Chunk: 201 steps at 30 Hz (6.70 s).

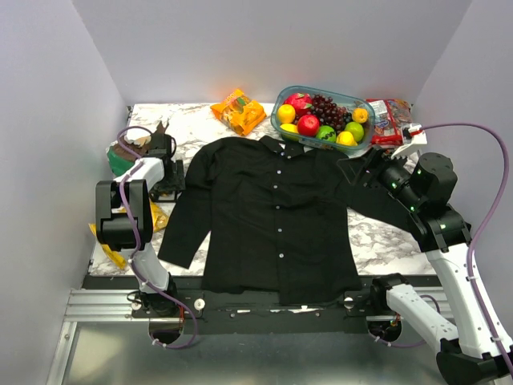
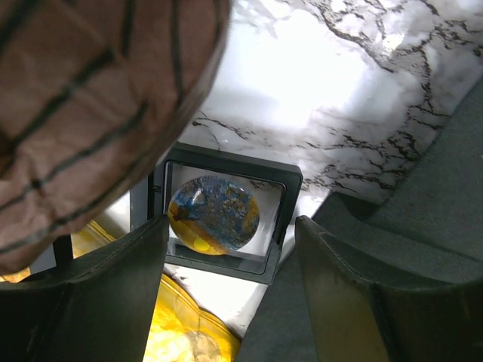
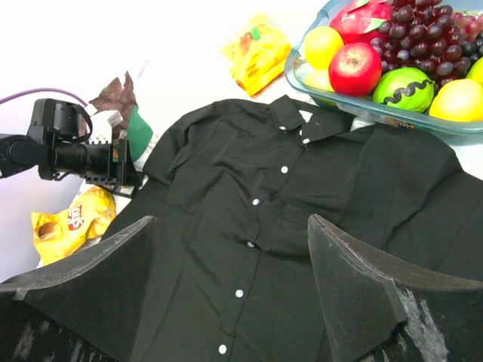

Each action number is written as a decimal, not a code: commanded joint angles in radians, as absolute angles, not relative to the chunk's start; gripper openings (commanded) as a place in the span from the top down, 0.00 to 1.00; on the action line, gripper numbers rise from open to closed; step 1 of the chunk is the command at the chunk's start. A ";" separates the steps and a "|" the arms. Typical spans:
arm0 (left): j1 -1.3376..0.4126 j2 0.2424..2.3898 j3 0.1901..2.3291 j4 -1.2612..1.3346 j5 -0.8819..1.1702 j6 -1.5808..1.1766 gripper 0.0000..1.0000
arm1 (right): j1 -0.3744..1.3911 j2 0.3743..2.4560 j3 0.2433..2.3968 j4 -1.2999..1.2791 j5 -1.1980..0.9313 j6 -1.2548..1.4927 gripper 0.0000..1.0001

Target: Pin the brooch onto the clothing

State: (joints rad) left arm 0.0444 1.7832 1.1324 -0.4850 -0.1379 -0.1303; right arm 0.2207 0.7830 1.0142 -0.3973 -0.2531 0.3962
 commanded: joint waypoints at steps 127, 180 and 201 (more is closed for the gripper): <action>-0.452 1.307 0.942 -0.192 0.951 -0.184 0.33 | 0.499 1.022 0.796 -0.329 -0.134 0.321 0.31; -1.348 2.106 1.043 1.006 0.664 0.052 0.50 | 0.430 0.913 1.051 -0.505 -0.293 0.321 0.26; -1.384 2.201 1.137 0.876 0.667 0.123 0.53 | 0.430 0.871 1.054 -0.505 -0.319 0.324 0.26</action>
State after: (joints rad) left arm -1.3663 2.1792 1.1072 0.9020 0.6594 0.0776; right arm 0.4362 0.8898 1.0267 -0.4744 -0.2943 0.3222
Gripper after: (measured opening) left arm 0.471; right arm 0.742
